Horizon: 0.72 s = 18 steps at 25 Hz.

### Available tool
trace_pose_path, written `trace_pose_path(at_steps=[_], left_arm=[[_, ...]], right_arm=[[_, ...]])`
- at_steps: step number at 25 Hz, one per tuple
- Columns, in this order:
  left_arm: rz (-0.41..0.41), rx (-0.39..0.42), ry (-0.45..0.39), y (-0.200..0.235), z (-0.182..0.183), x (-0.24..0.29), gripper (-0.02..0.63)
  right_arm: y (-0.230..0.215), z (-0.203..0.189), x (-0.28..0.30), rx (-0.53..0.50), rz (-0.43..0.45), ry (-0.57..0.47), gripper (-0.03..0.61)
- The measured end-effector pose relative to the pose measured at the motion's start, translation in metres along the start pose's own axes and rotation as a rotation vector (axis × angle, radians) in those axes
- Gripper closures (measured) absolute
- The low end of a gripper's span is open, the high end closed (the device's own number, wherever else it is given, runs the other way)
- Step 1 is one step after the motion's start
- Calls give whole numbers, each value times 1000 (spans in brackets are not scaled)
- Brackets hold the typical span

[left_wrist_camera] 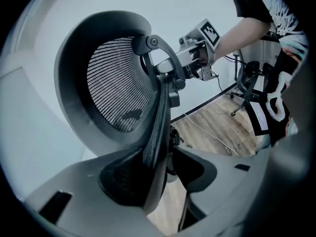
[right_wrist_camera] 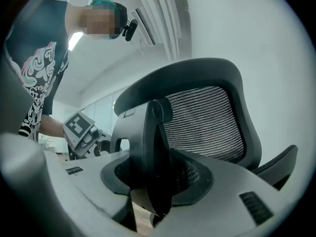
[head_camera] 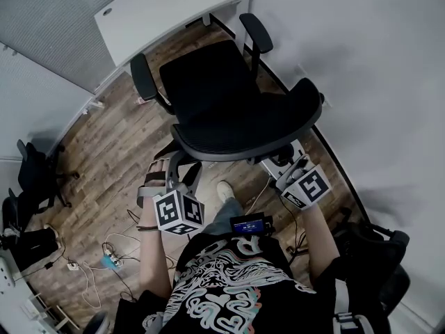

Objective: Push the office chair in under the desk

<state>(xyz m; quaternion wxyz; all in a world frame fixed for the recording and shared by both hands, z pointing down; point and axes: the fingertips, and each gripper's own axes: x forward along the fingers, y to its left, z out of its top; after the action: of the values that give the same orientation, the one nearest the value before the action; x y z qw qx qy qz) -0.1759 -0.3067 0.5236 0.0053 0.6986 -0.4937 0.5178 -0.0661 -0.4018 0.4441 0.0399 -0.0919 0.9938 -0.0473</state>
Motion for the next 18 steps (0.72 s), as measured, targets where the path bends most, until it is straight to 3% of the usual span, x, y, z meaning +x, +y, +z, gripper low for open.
trace_pose_path(at_steps=[9,18], left_arm=[[-20,-16,-5,11,9,13,415],[-60,-12,31,6,4,12,425]], right_arm=[[-22,2,10,9,11,-7,405],[-17,-2,9,11,29,17,405]])
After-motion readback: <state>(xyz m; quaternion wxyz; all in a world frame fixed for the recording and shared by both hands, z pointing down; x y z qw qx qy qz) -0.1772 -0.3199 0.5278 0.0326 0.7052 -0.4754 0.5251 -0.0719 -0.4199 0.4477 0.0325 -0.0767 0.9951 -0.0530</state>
